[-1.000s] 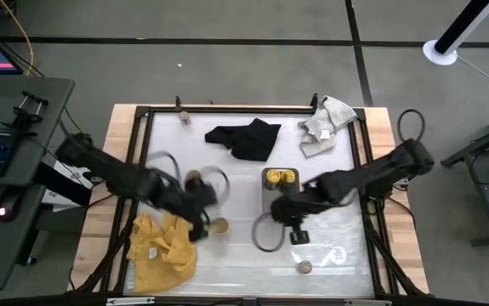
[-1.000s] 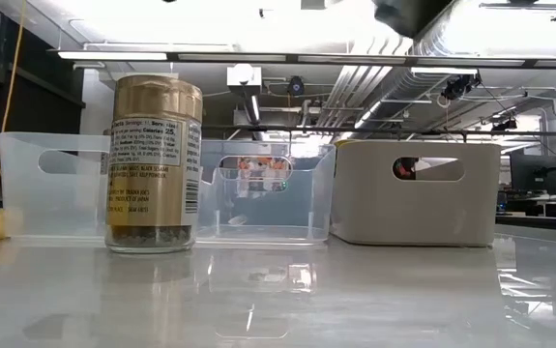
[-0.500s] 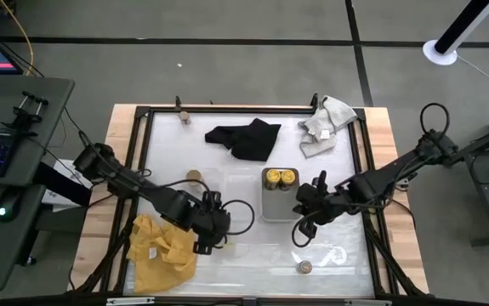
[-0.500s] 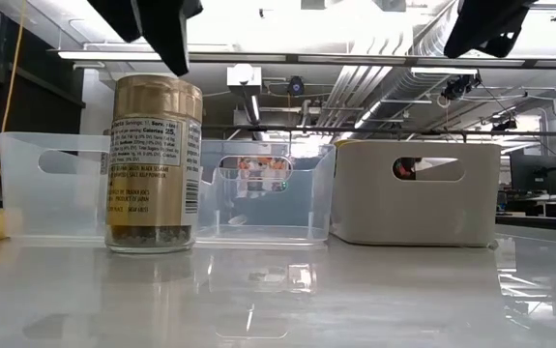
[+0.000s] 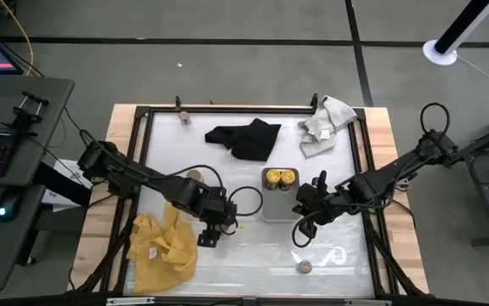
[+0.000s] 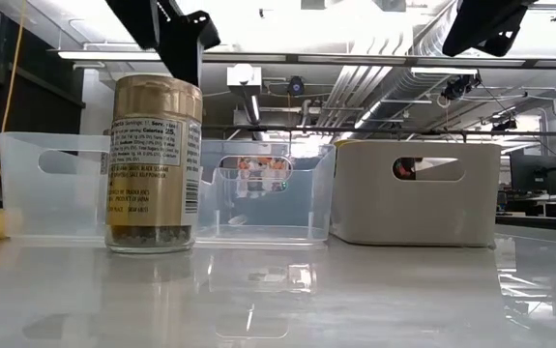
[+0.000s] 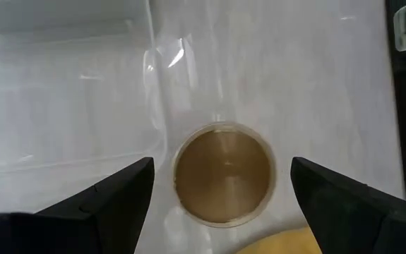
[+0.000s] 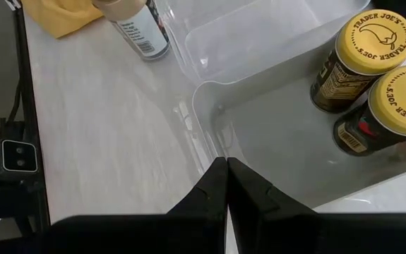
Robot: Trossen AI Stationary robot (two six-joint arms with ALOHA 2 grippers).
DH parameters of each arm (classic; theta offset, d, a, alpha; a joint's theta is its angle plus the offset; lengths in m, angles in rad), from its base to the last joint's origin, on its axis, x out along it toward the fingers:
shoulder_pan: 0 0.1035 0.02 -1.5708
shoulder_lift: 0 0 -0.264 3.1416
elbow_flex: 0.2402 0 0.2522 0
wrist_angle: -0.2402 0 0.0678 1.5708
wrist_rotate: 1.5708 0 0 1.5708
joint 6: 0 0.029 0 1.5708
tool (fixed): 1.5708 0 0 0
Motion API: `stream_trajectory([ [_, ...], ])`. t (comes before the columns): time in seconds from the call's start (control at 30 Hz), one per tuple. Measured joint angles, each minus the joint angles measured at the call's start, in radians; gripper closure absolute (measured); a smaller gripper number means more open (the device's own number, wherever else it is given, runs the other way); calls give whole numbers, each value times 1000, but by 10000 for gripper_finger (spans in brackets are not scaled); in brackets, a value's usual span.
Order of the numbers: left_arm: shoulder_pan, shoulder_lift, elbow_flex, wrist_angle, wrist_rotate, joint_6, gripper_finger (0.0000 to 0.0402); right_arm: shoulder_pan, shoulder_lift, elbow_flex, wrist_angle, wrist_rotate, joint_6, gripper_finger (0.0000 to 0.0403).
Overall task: Sort spices by type
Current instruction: Put the gold seasoning bottle into the left transparent bin
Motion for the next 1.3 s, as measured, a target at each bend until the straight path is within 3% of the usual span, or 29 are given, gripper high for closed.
stream_trajectory([
  [0.67,-35,129,0,-21,-74,20,87,0,0,0,-8,1,-1,403],
  [0.93,-32,109,0,-9,-114,10,163,0,0,0,-8,10,-1,403],
  [1.17,-31,-34,33,-69,-100,-19,163,0,0,0,-7,17,2,403],
  [1.3,-21,-200,40,-80,-181,-69,163,-8,0,0,-7,23,1,403],
])
